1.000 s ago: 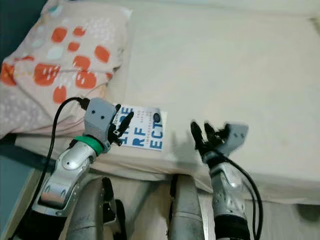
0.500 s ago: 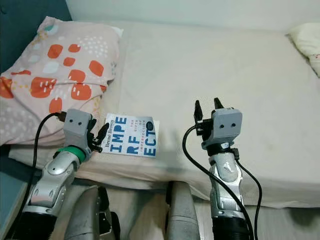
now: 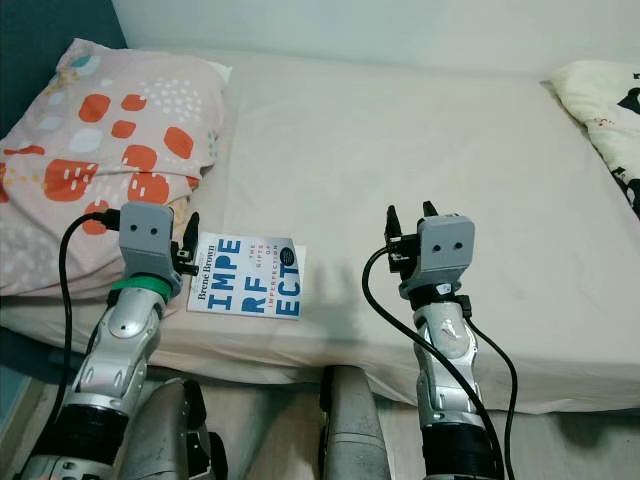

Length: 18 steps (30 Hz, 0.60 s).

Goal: Clean up the room

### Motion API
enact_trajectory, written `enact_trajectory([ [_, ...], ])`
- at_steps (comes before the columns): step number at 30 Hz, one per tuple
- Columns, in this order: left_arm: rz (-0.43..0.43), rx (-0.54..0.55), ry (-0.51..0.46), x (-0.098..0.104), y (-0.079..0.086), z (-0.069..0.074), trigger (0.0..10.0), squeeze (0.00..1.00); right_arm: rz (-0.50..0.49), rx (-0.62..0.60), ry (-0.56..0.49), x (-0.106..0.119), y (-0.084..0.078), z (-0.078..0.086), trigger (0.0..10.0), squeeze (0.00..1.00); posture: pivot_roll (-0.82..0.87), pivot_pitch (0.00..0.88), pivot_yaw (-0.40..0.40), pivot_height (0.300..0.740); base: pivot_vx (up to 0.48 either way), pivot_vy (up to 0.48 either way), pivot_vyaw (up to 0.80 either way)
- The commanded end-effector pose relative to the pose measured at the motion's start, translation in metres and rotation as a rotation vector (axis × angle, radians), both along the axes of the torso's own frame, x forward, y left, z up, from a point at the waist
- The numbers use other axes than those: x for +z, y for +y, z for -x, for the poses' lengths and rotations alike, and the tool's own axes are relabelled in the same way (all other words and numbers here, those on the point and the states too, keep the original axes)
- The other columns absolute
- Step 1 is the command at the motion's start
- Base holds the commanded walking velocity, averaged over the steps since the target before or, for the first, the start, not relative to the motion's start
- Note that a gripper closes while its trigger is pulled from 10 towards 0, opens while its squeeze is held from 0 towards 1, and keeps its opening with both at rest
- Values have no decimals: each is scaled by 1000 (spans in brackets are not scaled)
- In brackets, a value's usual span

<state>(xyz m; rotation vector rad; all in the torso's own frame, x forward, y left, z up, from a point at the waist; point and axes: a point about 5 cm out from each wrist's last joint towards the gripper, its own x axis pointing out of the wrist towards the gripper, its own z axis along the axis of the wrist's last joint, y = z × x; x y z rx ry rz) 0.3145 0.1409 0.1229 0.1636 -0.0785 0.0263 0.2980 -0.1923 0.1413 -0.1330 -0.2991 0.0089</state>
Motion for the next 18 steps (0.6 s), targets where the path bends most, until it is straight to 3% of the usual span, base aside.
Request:
enact_trajectory([
  [1,7,-6,27,-9,0,3,10000,0,9,0,22,-6,1,0,10000,0,-121,0,-12,597,0,0,0],
  [12,58,-24,8,-1,-8,-4,10000,0,-16,28,47,-8,7,-5,10000,0,-111,0,-13,597,0,0,0],
  [18,51,-93,-18,4,-25,-7,10000,0,-25,21,29,-5,7,-9,10000,0,-111,0,-11,620,0,0,0],
])
